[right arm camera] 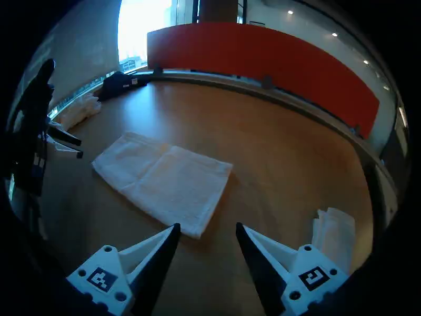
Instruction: Fold towel
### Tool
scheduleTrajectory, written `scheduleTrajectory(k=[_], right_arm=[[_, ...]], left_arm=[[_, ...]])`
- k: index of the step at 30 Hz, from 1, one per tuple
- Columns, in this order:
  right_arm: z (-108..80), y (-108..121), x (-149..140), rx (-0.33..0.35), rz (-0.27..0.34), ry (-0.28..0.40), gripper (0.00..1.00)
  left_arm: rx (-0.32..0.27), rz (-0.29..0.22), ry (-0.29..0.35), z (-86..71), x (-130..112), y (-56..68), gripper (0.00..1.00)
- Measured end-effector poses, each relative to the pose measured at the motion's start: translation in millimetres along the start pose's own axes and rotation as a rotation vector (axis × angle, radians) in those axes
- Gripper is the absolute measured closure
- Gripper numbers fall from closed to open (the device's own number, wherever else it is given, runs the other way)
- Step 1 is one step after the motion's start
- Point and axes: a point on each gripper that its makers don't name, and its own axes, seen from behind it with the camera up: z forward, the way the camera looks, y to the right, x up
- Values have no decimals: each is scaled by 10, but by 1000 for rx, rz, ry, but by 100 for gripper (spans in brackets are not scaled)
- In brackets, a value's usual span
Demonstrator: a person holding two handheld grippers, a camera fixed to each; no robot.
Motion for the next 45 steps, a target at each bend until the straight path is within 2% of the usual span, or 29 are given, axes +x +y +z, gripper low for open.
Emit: scheduleTrajectory(k=[18,28,32,35,45], right_arm=[[45,-43,-117,19,-27,-21,19],[171,-78,-249,57,-56,-58,21],[233,-113,-281,79,-69,-70,26],[284,-137,-303,96,-80,-82,34],[406,-183,-356,151,-81,-128,72]], left_arm=[[0,7,0,-7,-34,-12,7],[10,9,-6,-26,-105,-50,7],[18,6,-8,-49,-145,-84,7],[24,4,-9,-75,-171,-114,7],[42,7,-8,-171,-246,-206,7]])
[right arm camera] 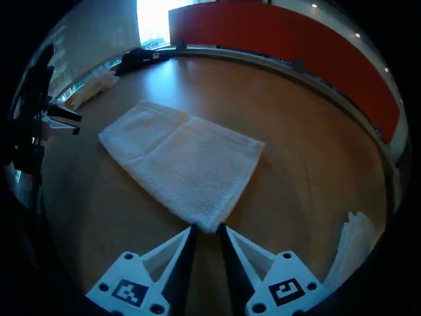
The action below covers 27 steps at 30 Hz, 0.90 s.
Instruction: Fold towel
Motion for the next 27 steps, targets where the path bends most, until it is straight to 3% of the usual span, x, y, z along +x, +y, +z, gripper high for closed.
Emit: scheduleTrajectory(k=[10,18,27], right_arm=[[-23,-1,63,4,7,17,93],[-116,0,260,-19,-36,51,95],[-239,-125,754,-26,-137,113,95]], left_arm=[[8,-10,-2,-52,-40,-47,7],[13,-7,2,-75,-25,-80,7],[16,-16,14,-144,-11,-100,7]])
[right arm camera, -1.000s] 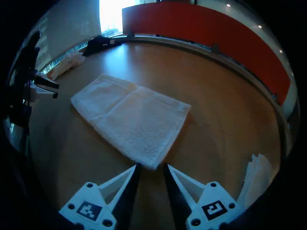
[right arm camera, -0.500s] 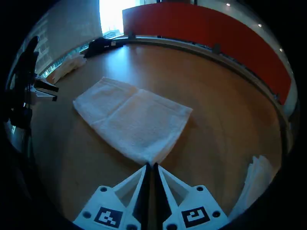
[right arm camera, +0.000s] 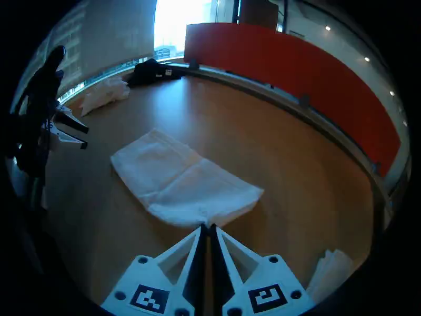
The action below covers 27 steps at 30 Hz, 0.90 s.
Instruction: Fold towel
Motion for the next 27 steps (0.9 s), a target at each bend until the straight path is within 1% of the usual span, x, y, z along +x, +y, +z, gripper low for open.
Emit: scheduleTrajectory(k=[9,12,17,20,27], right_arm=[[21,-224,708,33,-132,75,95],[56,-316,849,48,-166,84,95],[143,-485,963,80,-208,81,95],[204,-633,1040,108,-230,82,95],[431,-1093,1191,190,-285,75,95]], left_arm=[[2,-16,19,-112,39,-37,8],[-1,-23,26,-146,51,-41,8],[-2,-27,34,-202,60,-48,8],[0,-28,37,-247,56,-57,8],[2,-41,49,-385,35,-86,7]])
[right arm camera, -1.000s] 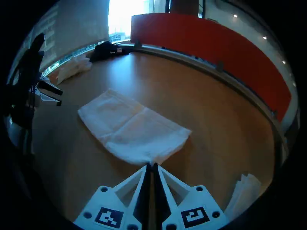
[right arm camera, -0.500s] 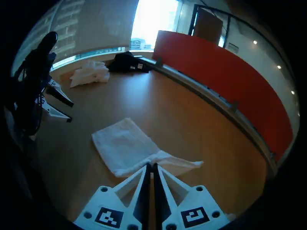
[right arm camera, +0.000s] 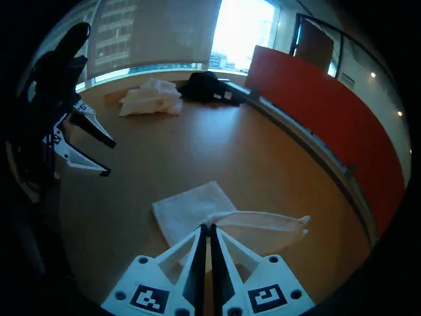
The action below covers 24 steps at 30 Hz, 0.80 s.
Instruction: Fold towel
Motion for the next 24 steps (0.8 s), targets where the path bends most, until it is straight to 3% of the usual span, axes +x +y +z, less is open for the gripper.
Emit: scheduleTrajectory(k=[6,12,18,19,24], right_arm=[[354,-350,65,73,-22,-20,95],[699,-584,-105,123,-8,-72,95],[755,-602,-166,123,13,-84,91],[748,-594,-161,120,16,-82,87],[700,-538,-126,98,34,-62,42]], left_arm=[[6,-19,5,-92,-38,-51,7],[13,-38,2,-117,-97,-100,7],[5,-46,-1,-108,-116,-114,7],[4,-46,-3,-104,-118,-119,7],[3,-40,-5,-92,-112,-147,7]])
